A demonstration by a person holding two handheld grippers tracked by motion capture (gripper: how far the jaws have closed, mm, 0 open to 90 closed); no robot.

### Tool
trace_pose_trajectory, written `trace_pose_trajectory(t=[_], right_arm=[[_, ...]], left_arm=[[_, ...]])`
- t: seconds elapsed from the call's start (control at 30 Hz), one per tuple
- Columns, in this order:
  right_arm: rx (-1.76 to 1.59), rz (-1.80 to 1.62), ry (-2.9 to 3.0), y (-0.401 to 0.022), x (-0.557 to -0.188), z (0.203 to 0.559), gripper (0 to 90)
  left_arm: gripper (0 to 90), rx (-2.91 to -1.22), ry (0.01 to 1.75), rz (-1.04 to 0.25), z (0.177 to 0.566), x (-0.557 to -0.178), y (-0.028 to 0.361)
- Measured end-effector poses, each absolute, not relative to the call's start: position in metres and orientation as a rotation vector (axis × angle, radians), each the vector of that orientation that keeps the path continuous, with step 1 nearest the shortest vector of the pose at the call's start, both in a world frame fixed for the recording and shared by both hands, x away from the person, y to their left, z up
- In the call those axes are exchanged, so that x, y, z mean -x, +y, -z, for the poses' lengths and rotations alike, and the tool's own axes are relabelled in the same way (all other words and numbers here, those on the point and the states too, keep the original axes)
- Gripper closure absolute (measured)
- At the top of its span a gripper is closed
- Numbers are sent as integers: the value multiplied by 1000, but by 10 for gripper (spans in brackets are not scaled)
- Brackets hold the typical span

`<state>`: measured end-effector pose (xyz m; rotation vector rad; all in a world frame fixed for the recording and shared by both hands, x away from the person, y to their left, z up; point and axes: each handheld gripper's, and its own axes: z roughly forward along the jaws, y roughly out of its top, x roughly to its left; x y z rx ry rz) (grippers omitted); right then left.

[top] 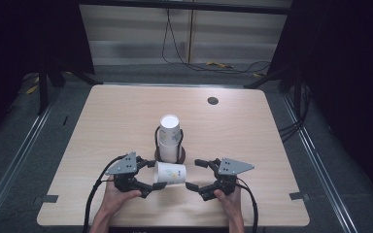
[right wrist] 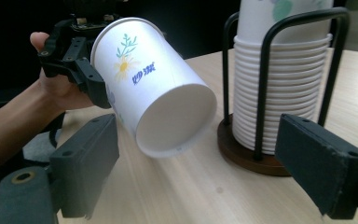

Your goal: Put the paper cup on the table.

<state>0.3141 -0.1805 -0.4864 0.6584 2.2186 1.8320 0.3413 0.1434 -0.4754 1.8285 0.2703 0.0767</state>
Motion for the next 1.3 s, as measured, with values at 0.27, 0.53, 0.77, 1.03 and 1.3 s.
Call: trace_pose_trajectory(t=[0.27,0.53,0.77,1.03,1.3], right_arm=[[-712,-1750,2154,-187,-308,485,129],[-768,-1649,2083,-187,-305,485,130],[-837,-1604,1929,-192,-298,486,129],[-942,-1542,1825,-196,-294,490,130],[-981,-1476,1725,-197,-291,499,129]], left_arm=[[262,-1844,300,-96,471,-343,154],[262,-1844,357,-126,468,-345,168],[262,-1854,405,-139,468,-350,180],[262,-1891,436,-160,462,-353,192],[262,-1933,482,-175,461,-359,196]])
